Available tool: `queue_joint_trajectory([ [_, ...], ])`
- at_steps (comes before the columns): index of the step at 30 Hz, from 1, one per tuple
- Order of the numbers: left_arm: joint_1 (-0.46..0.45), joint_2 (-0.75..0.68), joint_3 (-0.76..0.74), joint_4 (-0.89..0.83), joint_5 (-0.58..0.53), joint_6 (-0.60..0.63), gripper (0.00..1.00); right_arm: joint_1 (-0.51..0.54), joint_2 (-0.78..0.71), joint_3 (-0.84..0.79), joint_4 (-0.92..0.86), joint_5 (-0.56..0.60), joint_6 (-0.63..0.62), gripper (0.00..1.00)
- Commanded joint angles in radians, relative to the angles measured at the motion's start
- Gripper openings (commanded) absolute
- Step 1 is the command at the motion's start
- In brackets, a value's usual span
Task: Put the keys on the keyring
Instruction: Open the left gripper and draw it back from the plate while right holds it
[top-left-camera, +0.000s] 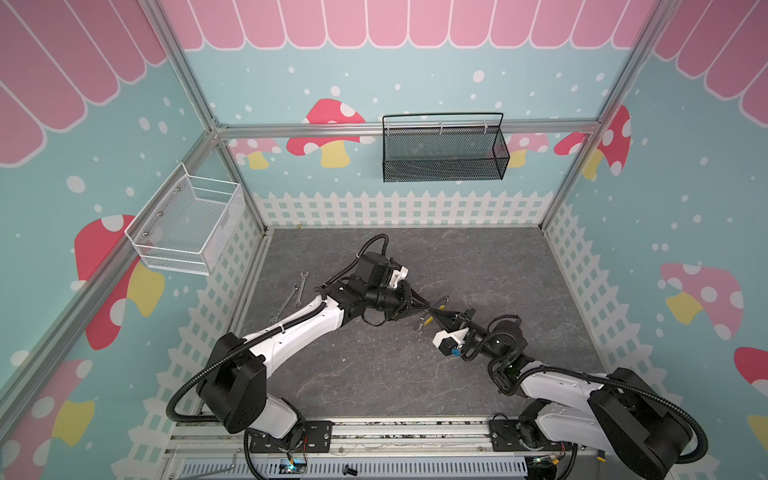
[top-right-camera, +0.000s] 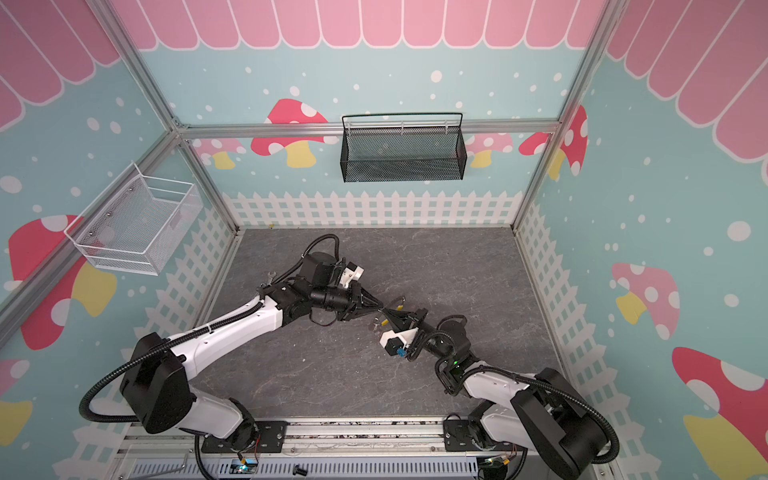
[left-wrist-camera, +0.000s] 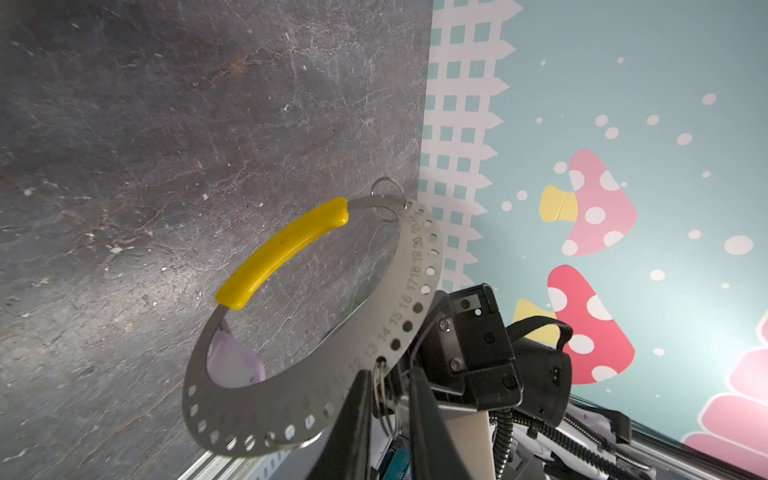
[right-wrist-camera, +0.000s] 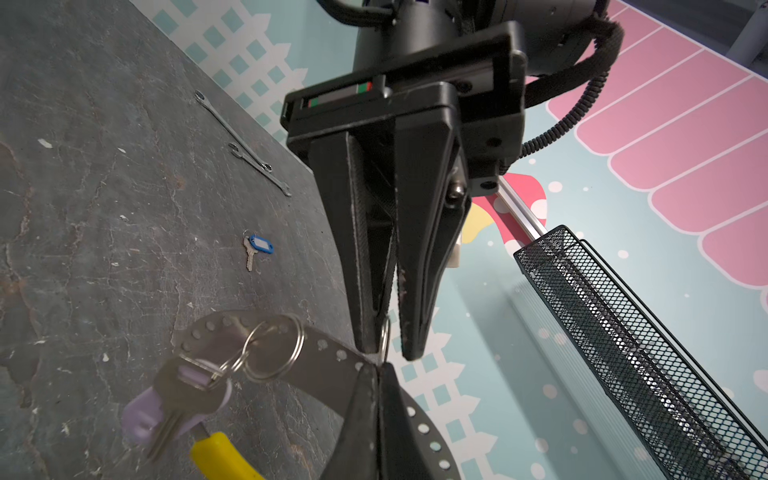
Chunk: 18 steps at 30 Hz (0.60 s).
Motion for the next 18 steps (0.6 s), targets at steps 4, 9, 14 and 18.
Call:
queue_joint_trajectory([
  [4,0.024,-0.058,0.025,0.053,-0.079,0.045,0.41,0.002,-0.028,-0.012,0.059,-0.013,0.029,0.0],
  [9,0.035,-0.141,0.049,-0.068,-0.213,0.313,0.48,-0.005,-0.042,-0.005,0.048,-0.033,0.109,0.0],
  [14,0.019,-0.277,-0.017,-0.1,-0.411,0.725,0.48,-0.045,-0.056,0.056,-0.057,-0.127,0.254,0.0],
  [18,0.006,-0.419,-0.181,0.089,-0.434,1.037,0.41,-0.094,-0.064,0.108,-0.11,-0.245,0.378,0.0],
])
